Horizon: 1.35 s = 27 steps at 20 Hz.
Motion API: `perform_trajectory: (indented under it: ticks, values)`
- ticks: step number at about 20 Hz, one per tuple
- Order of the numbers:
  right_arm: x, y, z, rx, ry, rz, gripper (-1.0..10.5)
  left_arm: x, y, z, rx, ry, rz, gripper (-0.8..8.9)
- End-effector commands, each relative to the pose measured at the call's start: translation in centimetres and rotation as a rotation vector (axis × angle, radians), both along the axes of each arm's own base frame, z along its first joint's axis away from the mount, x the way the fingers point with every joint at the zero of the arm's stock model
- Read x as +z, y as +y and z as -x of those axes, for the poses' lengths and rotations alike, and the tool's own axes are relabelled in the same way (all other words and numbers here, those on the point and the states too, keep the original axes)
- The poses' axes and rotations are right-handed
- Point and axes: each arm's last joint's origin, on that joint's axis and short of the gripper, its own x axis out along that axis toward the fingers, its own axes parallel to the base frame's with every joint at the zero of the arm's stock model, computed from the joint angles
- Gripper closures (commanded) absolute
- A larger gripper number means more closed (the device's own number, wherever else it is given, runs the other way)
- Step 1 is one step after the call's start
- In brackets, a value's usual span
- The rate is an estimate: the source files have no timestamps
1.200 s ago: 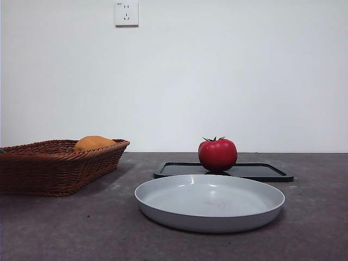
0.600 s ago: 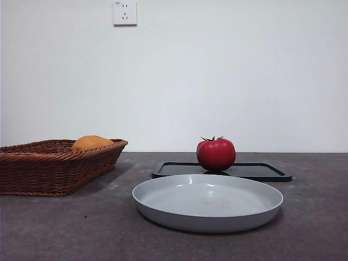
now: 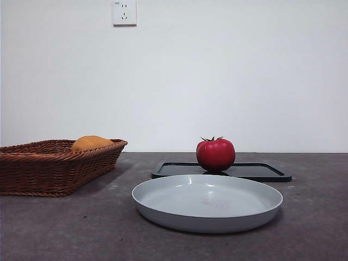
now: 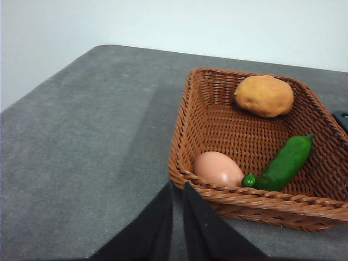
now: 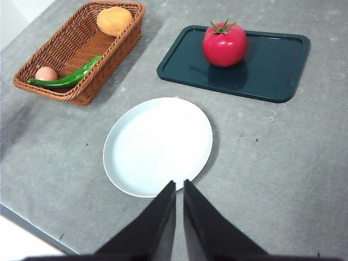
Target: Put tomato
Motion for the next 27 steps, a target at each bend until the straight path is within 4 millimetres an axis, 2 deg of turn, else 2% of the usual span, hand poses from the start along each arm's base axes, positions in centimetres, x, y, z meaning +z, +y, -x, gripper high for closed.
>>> perform_trajectory:
  ticks: [1, 11, 14, 17, 19, 22, 25, 27]
  values:
    - [0.3, 0.1, 0.0, 0.005, -0.008, -0.017, 9.3, -0.7, 0.0, -0.1, -0.009, 0.023, -0.017, 7.84]
    - [0.3, 0.1, 0.0, 0.009, -0.011, -0.012, 9.3, -0.7, 0.0, -0.1, -0.009, 0.023, -0.017, 7.84]
    - [0.4, -0.1, 0.0, 0.038, -0.089, 0.085, 9.3, -0.7, 0.0, -0.1, -0.009, 0.023, -0.017, 7.84]
    - [0.1, -0.9, -0.5, -0.026, -0.307, 0.19, 9.3, -0.7, 0.0, -0.1, -0.009, 0.023, -0.017, 7.84]
    - [-1.7, -1.8, -1.6, -0.18, -0.428, 0.225, 9.3, -0.7, 0.0, -0.1, -0.009, 0.023, -0.017, 7.84]
    - [-5.6, -3.5, -2.3, -0.441, -0.509, 0.245, 9.3, -0.7, 0.0, -0.1, -0.009, 0.023, -0.017, 7.84]
    - [-9.3, -4.5, -2.4, -0.574, -0.488, 0.282, 9.3, -0.7, 0.0, -0.1, -0.009, 0.023, -0.017, 7.84]
    - [-10.8, -4.8, -2.6, -0.604, -0.487, 0.289, 9.3, -0.7, 0.0, -0.1, -0.009, 0.023, -0.017, 7.84]
